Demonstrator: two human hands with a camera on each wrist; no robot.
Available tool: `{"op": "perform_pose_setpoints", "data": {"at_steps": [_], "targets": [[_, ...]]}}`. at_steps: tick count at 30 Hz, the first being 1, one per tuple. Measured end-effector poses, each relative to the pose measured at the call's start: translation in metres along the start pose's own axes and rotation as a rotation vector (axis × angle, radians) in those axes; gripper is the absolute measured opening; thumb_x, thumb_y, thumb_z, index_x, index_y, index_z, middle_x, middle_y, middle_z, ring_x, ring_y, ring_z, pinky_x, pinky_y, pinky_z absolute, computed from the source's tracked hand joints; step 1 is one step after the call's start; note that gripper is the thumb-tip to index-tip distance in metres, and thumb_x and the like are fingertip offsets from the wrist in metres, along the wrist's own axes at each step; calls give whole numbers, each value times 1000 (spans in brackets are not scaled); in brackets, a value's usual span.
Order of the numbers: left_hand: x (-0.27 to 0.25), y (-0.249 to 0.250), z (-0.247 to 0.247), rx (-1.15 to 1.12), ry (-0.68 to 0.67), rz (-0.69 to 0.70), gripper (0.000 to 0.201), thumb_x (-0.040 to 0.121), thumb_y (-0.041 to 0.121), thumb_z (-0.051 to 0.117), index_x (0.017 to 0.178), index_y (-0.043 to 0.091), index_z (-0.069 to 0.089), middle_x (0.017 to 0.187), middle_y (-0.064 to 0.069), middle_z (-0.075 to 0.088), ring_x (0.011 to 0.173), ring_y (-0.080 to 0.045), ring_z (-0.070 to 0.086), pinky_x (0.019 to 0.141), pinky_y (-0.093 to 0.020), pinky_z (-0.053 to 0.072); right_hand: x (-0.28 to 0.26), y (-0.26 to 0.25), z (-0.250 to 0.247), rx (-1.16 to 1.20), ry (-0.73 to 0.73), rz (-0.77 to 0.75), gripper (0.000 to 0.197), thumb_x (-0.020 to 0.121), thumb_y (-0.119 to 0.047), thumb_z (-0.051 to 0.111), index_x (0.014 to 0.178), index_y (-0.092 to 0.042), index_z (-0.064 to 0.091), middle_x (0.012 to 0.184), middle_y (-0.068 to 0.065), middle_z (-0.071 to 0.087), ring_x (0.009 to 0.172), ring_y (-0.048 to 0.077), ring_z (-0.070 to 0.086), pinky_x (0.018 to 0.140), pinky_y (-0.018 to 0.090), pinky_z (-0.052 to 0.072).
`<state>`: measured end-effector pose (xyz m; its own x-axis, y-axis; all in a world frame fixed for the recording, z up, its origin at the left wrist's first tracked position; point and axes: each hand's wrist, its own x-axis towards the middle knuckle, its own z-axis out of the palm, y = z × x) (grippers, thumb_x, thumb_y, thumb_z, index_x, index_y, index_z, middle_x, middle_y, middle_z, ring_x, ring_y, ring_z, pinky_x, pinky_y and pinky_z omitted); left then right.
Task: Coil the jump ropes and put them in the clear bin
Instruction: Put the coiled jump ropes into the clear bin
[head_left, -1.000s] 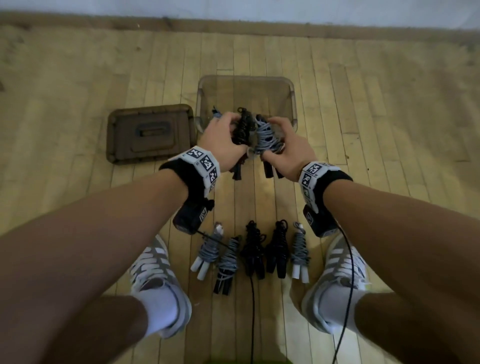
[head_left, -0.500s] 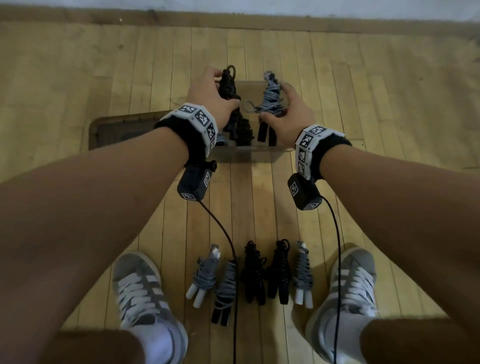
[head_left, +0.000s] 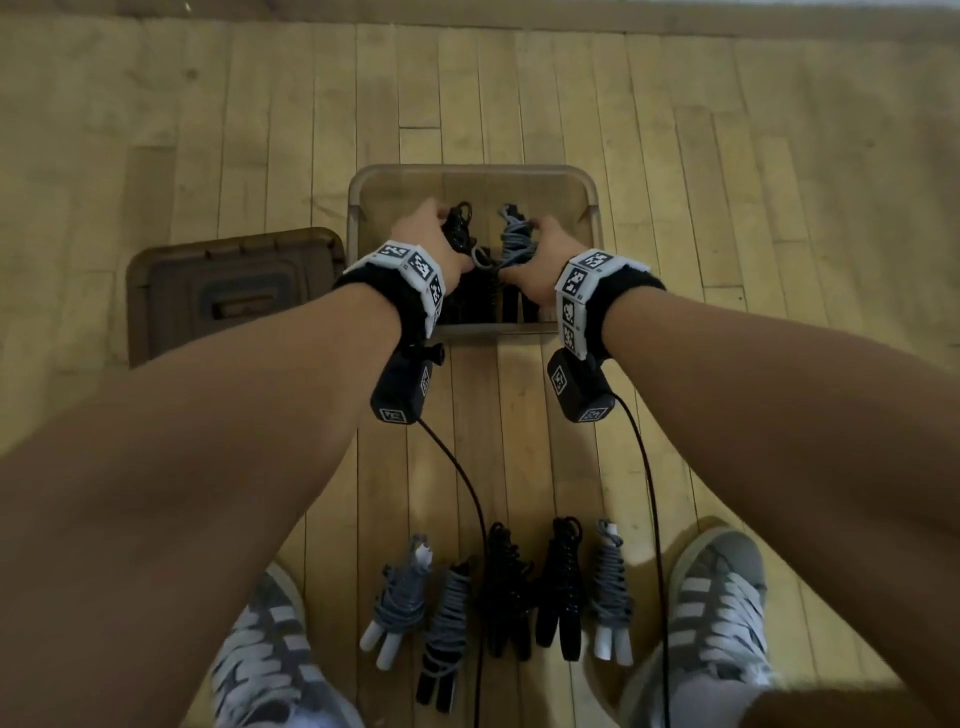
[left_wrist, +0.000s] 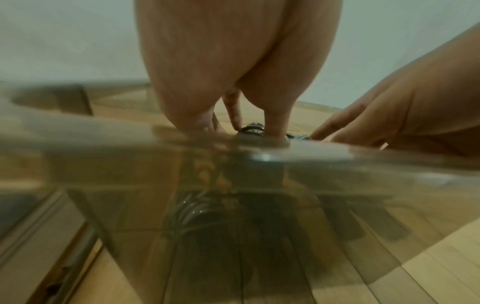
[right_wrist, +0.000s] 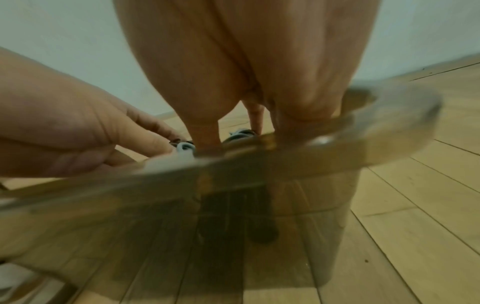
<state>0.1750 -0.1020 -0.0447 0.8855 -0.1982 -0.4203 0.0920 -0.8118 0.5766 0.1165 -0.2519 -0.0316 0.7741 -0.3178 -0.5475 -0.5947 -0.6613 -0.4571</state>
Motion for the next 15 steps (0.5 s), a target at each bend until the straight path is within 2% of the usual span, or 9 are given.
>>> {"op": "perform_pose_setpoints", "data": {"at_steps": [2,4,6,7,8,9,11,12,15], "targets": [[7,0,5,33,-6,-22,65,88,24,80,144,10,48,135,-12,63,121,-29,63,98,-36,52,4,-3,5,-33,-8,6,68,97,-29,67,151,-11,31,133,15,60,112,31,63,81,33,47],[12,0,8,91,-16,-44,57,91,24,76,139,8,51,132,-14,64,118,-31,63,95,-36,51,7,-4,8,-73,-27,16,62,98,-27,66,148,-10,34,129,15,61,102,30,63,77,32,45],[15,-2,8,170,-39,-42,30,93,22,71,118,10,59,117,-13,68,107,-30,66,89,-36,51,13,-7,9,-135,-36,29,57,98,-24,66,144,-8,37,126,15,62,94,29,61,75,33,47],[16,-1,9,220,-47,-42,16,95,21,69,102,11,59,103,-11,68,94,-28,66,83,-35,51,14,-8,10,-180,-31,45,54,98,-22,65,142,-6,39,125,17,62,96,31,62,75,35,49],[17,-3,8,273,-41,-45,12,96,21,66,93,12,58,94,-9,66,84,-26,63,78,-35,50,15,-10,9,-213,-25,60,51,98,-20,65,140,-5,41,124,18,62,100,33,64,77,36,51],[18,-4,8,330,-27,-54,11,98,19,63,93,9,62,94,-9,66,84,-27,63,77,-35,49,15,-11,9,-228,-21,77,46,98,-20,64,136,-3,45,121,18,63,103,35,65,79,37,52],[18,-5,8,426,2,-93,20,102,16,57,110,3,71,112,-15,71,102,-32,67,86,-36,53,16,-10,9,-244,-9,91,31,98,-20,64,122,-1,55,110,16,65,97,33,65,81,36,54],[19,-4,7,435,-15,-85,22,102,17,59,111,2,72,114,-16,72,107,-32,68,89,-36,53,16,-9,9,-255,-5,91,25,99,-21,63,114,-1,59,103,14,63,92,32,63,80,34,53],[25,-6,4,440,-91,-50,18,98,24,67,97,6,69,98,-11,69,94,-27,68,85,-35,54,15,-8,9,-285,-31,90,19,100,-24,61,101,-5,61,96,13,62,85,30,60,73,31,49]]}}
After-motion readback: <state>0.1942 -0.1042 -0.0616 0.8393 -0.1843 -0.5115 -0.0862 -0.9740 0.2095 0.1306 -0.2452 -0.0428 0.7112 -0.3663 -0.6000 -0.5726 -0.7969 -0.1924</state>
